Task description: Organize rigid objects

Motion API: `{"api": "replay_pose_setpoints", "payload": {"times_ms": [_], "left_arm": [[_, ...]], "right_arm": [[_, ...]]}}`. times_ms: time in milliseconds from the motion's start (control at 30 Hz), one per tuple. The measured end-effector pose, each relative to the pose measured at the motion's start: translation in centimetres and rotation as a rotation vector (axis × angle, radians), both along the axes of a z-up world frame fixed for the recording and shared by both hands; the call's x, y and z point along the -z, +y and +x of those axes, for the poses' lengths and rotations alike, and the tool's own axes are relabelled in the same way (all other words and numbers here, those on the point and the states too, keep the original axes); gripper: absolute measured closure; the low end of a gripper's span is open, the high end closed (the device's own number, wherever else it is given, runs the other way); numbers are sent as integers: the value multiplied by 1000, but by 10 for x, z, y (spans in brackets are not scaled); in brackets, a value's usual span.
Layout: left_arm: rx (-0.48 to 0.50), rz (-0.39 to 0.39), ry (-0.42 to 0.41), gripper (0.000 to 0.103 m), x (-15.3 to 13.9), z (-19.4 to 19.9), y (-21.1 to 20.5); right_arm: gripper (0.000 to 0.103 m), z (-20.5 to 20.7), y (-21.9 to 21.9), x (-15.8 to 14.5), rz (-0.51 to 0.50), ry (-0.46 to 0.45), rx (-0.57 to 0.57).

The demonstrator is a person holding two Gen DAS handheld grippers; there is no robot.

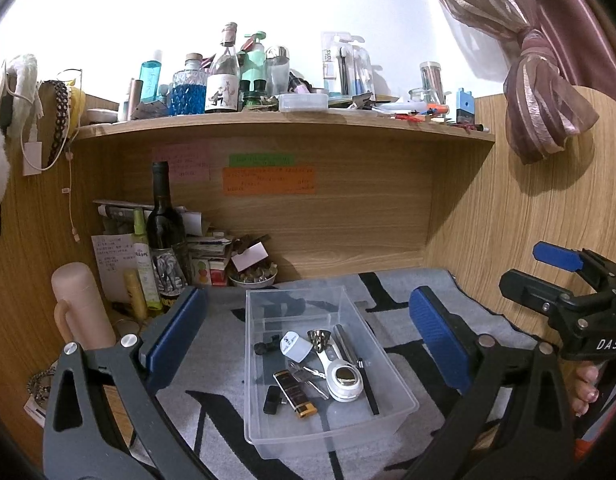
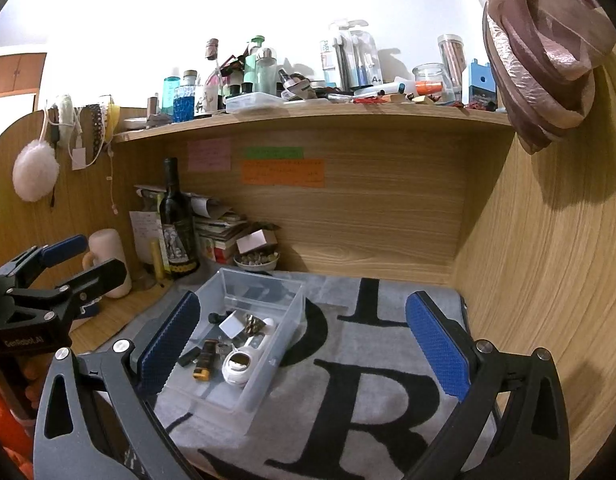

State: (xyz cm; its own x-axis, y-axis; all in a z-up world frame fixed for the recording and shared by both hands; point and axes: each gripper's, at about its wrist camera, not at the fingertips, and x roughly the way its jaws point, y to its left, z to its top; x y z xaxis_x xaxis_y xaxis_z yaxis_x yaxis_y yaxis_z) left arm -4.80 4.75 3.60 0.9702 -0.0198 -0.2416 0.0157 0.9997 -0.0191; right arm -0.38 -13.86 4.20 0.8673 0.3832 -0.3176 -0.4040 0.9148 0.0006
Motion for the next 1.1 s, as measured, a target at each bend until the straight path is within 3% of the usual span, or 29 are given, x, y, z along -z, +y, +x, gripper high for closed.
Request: {"api": "replay_pose_setpoints", "payload": {"times_ms": [1100], "left_arm": [[6,1,14,0,5,5,2]], "right_arm": [[0,6,3,1,-5,7,-1]]}}
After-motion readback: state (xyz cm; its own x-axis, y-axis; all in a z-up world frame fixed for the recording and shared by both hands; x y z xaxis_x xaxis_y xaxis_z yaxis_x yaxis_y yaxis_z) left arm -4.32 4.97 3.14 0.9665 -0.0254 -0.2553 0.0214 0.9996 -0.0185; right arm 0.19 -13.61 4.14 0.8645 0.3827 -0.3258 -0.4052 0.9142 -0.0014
